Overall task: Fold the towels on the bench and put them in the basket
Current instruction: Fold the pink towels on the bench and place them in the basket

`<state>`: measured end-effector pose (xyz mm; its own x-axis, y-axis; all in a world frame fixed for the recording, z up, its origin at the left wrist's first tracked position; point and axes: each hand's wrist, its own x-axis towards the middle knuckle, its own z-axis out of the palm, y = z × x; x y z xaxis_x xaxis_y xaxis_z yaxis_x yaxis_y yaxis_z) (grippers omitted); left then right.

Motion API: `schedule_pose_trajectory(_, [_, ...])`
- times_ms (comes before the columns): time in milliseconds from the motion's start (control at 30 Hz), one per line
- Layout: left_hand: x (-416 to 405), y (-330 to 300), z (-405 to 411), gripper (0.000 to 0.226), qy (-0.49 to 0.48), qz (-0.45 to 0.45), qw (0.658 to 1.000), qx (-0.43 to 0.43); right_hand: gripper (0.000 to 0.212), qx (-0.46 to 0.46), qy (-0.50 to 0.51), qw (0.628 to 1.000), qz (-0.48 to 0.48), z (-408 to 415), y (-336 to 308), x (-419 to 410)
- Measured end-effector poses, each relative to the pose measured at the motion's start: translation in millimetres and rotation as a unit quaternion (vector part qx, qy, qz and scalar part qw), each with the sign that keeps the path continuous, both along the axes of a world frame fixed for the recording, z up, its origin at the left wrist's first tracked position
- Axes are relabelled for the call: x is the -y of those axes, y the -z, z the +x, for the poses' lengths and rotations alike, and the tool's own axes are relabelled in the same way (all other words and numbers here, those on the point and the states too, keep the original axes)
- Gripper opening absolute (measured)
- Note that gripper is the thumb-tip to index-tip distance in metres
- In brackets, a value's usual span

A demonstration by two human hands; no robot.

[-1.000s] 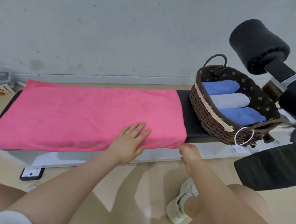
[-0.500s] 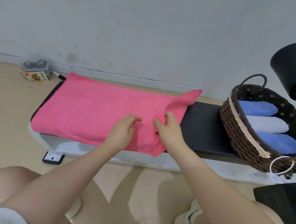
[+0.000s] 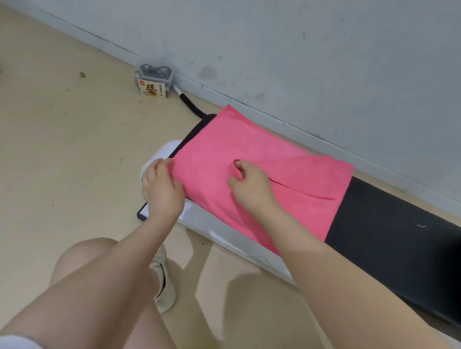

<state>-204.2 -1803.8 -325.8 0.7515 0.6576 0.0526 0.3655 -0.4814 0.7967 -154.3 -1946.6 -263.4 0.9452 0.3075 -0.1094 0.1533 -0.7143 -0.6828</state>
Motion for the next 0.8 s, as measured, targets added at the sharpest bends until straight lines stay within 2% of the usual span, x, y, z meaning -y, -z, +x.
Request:
schedule_pose_trajectory(167, [-6, 5, 0, 0.032, -0.083, -0.114, 0.990, -0.016, 0.047, -0.001, -0.032, 0.997, -0.065, 0, 16, -7])
schedule_pose_trajectory(300, [-6, 13, -2, 0.015, -0.088, -0.272, 0.958, 0.018, 0.045, 0.011, -0.028, 0.998, -0.060, -3, 21, -2])
schedule_pose_trajectory(367, [-6, 14, -3, 0.014, -0.093, -0.300, 0.949, 0.029, 0.045, 0.019, -0.026, 0.999, -0.044, -6, 20, 3])
schedule_pose_trajectory(467, [0, 3, -7, 0.012, -0.080, -0.265, 0.958, 0.071, 0.043, 0.031, 0.002, 0.999, -0.008, -8, 20, 14])
schedule_pose_trajectory(567, [13, -16, -11, 0.006, 0.010, -0.208, 0.970, 0.127, 0.031, 0.034, 0.070, 0.996, 0.035, -11, 16, 29])
schedule_pose_trajectory(633, [29, -27, -11, 0.003, 0.074, -0.170, 0.973, 0.135, 0.026, 0.041, 0.112, 0.989, 0.083, -13, 9, 40])
schedule_pose_trajectory(733, [62, -41, -6, 0.005, 0.147, -0.127, 0.969, 0.150, 0.019, 0.066, 0.144, 0.976, 0.147, -22, -8, 59])
schedule_pose_trajectory(800, [86, -51, -4, 0.008, 0.203, -0.107, 0.957, 0.177, 0.013, 0.082, 0.142, 0.974, 0.154, -30, -19, 71])
